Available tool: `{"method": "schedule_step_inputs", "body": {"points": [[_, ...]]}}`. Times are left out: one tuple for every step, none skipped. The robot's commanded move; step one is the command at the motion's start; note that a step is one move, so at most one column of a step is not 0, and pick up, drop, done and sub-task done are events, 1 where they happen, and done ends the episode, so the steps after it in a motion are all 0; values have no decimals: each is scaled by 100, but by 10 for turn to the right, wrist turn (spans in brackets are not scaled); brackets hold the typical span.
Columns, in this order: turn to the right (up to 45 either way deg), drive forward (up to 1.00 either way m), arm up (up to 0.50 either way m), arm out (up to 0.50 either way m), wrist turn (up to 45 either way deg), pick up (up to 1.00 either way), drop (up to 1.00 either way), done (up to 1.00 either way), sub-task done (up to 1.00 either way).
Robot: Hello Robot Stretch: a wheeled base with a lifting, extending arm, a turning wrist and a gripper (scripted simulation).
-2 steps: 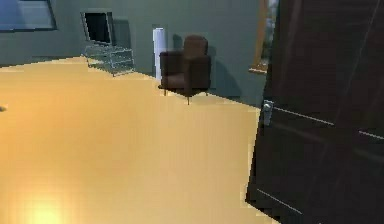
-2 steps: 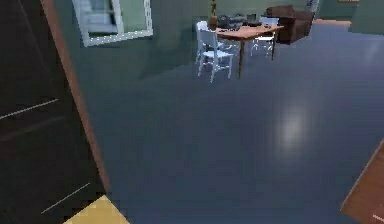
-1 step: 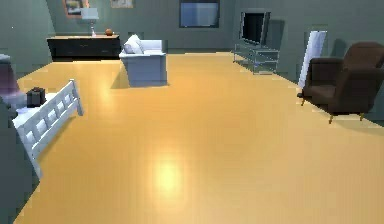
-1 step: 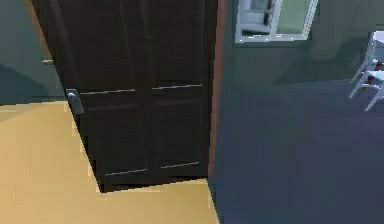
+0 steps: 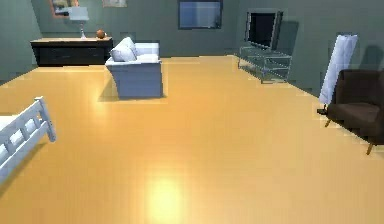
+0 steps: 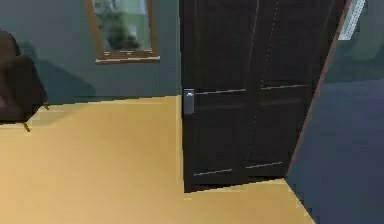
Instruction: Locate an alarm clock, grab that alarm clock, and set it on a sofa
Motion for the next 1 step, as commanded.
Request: {"method": "schedule_step_inputs", "body": {"points": [[-360, 0, 0, 0, 0, 0, 0, 0, 0]]}}
